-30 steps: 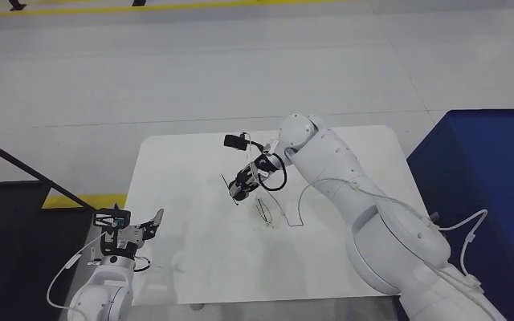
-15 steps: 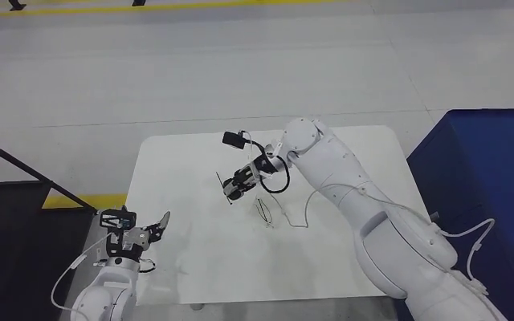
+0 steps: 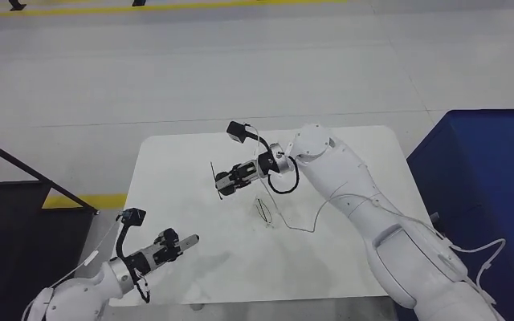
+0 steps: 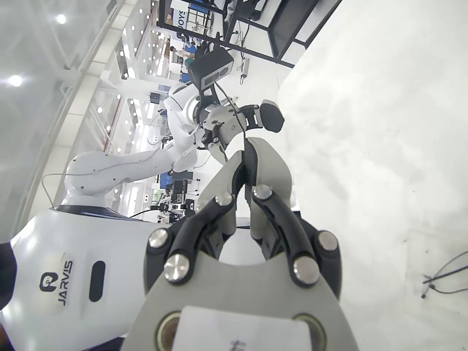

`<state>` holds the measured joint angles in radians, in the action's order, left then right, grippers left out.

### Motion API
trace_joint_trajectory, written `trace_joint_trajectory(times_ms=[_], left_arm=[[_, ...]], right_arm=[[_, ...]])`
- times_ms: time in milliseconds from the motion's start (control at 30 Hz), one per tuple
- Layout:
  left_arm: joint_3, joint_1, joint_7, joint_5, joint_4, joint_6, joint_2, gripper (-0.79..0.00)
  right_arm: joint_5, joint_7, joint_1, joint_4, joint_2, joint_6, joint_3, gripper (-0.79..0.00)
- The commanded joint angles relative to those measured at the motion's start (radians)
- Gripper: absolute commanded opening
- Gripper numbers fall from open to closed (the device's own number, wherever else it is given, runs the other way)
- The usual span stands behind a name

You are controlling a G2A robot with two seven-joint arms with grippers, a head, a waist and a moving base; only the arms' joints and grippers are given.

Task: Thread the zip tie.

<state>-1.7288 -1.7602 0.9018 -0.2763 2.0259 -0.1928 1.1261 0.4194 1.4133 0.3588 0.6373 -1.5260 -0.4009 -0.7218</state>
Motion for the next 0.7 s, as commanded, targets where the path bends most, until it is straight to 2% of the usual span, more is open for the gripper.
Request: trace_joint_trajectory(times_ms=[0,67,167,233,400,533,667], left_arm=[[0.037,-0.001,0.034,0.195,-0.004,0.046,0.006,0.000],[0.042,0.026,0.045,0.345,-0.013,0.108,0.008,0.000],[0.085,0.054,-0.004,0.565,-0.036,0.172,0.019,0.000],[0.105,0.074,-0.006,0.674,-0.052,0.233,0.023,0.000],[0.105,0.074,-0.006,0.674,-0.052,0.233,0.023,0.000],[0.128,0.082,-0.024,0.726,-0.056,0.252,0.026,0.000],[0.179,0.103,-0.128,0.753,-0.083,0.165,0.036,0.000]], right_arm=[[0.037,0.010,0.033,0.040,0.001,0.004,-0.009,-0.785],[0.094,0.021,0.063,0.078,0.006,0.015,-0.028,-0.785],[0.149,0.023,0.103,0.121,0.019,0.017,-0.060,-0.785],[0.144,0.021,0.118,0.135,0.029,0.015,-0.073,-0.785],[0.137,0.016,0.119,0.136,0.031,0.010,-0.076,-0.785],[0.103,-0.042,0.152,0.196,0.036,0.026,-0.076,-0.785],[0.108,-0.048,0.176,0.235,0.040,0.048,-0.085,-0.785]])
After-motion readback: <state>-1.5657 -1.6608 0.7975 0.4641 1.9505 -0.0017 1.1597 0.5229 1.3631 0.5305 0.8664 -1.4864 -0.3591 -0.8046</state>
